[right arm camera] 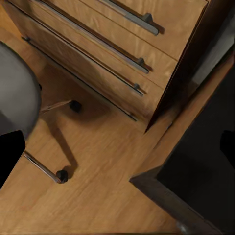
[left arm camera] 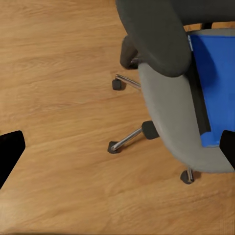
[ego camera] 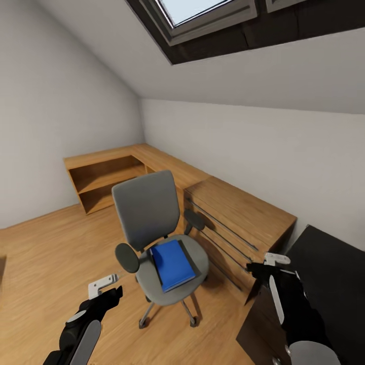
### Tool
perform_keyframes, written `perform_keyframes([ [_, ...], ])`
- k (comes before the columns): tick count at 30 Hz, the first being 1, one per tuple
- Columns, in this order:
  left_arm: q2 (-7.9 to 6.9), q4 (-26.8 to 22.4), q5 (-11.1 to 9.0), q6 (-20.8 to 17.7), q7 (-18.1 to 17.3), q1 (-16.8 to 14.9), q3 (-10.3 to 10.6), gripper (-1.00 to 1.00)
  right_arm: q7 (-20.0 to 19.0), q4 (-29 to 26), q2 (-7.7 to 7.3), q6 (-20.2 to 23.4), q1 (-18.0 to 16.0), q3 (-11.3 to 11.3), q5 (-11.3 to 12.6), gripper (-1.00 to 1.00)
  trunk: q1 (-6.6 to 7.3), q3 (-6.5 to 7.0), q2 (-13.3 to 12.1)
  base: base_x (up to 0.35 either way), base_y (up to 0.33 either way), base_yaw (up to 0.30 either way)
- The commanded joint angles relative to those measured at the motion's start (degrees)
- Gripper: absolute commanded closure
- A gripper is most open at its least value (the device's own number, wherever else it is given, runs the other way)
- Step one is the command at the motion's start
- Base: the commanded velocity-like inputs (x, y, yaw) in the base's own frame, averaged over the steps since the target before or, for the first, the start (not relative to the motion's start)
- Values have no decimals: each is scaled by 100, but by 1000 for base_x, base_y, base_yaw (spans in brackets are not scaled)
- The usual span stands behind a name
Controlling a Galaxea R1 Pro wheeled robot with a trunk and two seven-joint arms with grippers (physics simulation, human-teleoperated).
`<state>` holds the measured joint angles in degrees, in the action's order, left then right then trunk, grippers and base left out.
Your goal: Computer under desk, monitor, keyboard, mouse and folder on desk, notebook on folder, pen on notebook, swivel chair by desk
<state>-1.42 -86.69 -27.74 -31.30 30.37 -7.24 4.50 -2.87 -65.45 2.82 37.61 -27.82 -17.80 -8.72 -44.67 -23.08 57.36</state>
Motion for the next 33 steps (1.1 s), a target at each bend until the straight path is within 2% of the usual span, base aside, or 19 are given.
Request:
perform_keyframes([
  [1, -7, -6, -56, -8, 60, -6, 15, -100, -30, -1, 7, 25, -4, -10, -50, -100, 0, -11, 5, 0, 0, 235],
  [16, -8, -6, -56, -8, 58, -6, 13, -100, -30, 111, 8, 2, -4, 22, -51, -100, 0, -81, 5, 0, 0, 236],
  [18, -4, -6, -56, -3, 58, -6, 15, -100, -30, 139, 3, 1, -4, 187, -51, -100, 0, -90, 5, 99, 25, 236],
  [28, -7, -6, -57, 1, 57, -6, 15, -100, -46, 261, 0, 1, -4, 323, -44, -100, 0, -136, 5, 254, 118, 236],
  [33, -6, -5, -56, -3, 57, -6, 15, -100, -61, 387, 0, -12, -4, 499, -38, -100, 0, -159, 5, 48, 27, 236],
])
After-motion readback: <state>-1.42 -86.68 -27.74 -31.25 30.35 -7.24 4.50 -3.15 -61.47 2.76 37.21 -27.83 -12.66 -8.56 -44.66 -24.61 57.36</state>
